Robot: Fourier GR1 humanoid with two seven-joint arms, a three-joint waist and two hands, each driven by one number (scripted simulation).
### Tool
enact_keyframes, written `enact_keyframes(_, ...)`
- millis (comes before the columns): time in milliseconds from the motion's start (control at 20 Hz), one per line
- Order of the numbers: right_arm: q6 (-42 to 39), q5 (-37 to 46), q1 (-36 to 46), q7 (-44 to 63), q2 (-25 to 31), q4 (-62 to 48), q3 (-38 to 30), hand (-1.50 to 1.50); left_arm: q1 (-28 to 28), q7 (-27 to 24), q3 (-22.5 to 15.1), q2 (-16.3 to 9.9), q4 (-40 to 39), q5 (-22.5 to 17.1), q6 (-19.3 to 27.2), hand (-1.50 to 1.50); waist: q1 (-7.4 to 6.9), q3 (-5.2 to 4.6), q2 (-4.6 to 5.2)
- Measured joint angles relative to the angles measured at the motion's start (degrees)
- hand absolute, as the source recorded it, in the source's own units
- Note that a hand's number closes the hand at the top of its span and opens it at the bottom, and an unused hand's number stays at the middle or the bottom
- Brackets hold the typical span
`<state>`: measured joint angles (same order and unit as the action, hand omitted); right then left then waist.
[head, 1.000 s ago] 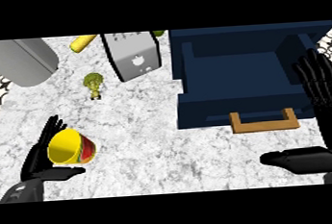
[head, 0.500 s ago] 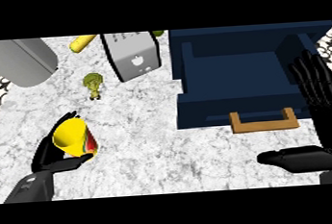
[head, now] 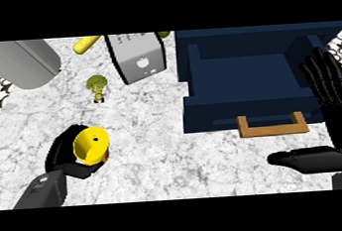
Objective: Pick up the cup, place it into the drawer and close the drawer
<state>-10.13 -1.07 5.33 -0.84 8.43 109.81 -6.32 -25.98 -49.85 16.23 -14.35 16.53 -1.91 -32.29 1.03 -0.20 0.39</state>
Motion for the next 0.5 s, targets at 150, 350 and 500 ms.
enact_keyframes(150, 0.46, 0.81, 0.06, 0.37, -0.24, 0.11, 0.46, -1.5, 0.49, -1.44, 1.17, 0.73, 0.99, -1.53, 1.47, 1.5, -0.08, -0.01, 0.01)
enact_keyframes(350, -0.11, 0.37, -0.79, -0.55, 0.12, 0.27, -0.12, -1.5, 0.08, -4.21, 4.75, 2.03, 1.89, -4.74, 6.51, 1.5, 0.08, 0.0, 0.03)
enact_keyframes(500, 0.0, 0.85, -0.92, -0.9, 0.09, 0.09, -0.08, -1.5, -0.22, -6.04, 5.98, 2.73, 3.13, -5.84, 9.13, 1.5, 0.01, 0.02, 0.0)
